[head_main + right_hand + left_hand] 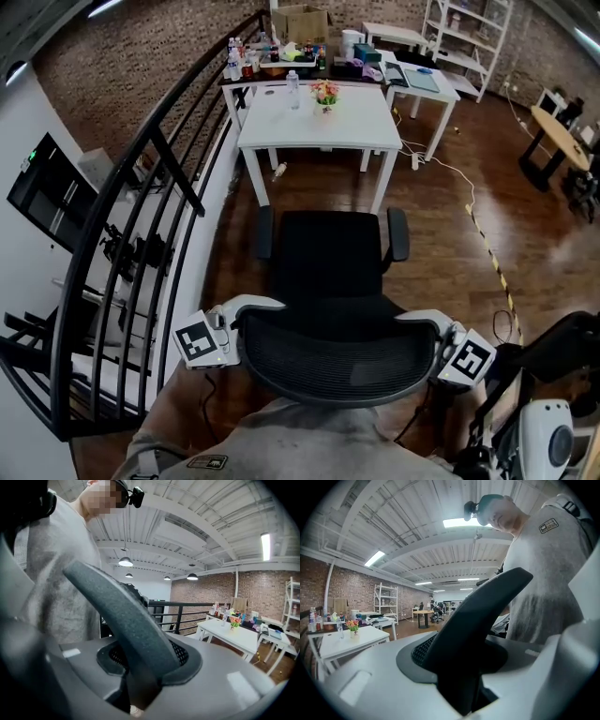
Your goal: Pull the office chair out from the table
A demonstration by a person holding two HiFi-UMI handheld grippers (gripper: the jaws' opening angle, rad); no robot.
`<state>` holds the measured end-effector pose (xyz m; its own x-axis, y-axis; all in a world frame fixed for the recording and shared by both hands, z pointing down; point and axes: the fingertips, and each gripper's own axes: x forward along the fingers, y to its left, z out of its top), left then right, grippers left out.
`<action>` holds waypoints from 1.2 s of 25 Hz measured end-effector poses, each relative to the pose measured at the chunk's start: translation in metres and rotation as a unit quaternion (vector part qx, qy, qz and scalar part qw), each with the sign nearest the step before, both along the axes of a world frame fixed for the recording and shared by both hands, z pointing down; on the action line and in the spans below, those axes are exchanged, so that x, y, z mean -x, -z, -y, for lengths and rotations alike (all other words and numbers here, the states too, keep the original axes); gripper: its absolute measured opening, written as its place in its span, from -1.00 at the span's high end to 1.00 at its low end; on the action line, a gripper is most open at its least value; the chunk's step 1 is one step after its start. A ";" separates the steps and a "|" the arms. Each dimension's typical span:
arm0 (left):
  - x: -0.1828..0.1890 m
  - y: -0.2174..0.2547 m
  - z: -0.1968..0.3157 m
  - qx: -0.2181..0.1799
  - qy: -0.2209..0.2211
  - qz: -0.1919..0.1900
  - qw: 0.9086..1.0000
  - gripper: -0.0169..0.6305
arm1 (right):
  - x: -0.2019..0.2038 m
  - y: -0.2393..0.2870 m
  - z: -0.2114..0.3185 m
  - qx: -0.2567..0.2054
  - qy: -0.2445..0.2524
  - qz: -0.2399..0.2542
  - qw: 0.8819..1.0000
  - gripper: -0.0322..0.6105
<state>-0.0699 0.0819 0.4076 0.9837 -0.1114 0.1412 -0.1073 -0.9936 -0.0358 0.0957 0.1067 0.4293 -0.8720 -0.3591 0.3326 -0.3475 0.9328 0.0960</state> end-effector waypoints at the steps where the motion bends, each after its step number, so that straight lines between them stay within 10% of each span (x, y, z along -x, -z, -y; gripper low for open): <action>1: 0.000 0.000 0.000 -0.002 -0.001 0.000 1.000 0.39 | 0.000 0.000 0.000 -0.001 -0.003 -0.001 1.000 0.41; 17: 0.064 -0.005 0.001 -0.031 0.119 -0.014 0.992 0.14 | -0.050 0.004 -0.001 -0.043 -0.215 0.014 0.976 0.04; 30: 0.075 -0.050 -0.058 0.024 0.096 -0.011 0.995 0.31 | -0.046 -0.028 -0.070 0.001 -0.282 -0.015 0.959 0.06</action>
<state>-0.1448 0.1403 0.4574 0.9482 -0.2906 0.1286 -0.2949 -0.9554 0.0152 0.1416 0.1767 0.4571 -0.5287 -0.7707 0.3557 -0.7941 0.5971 0.1133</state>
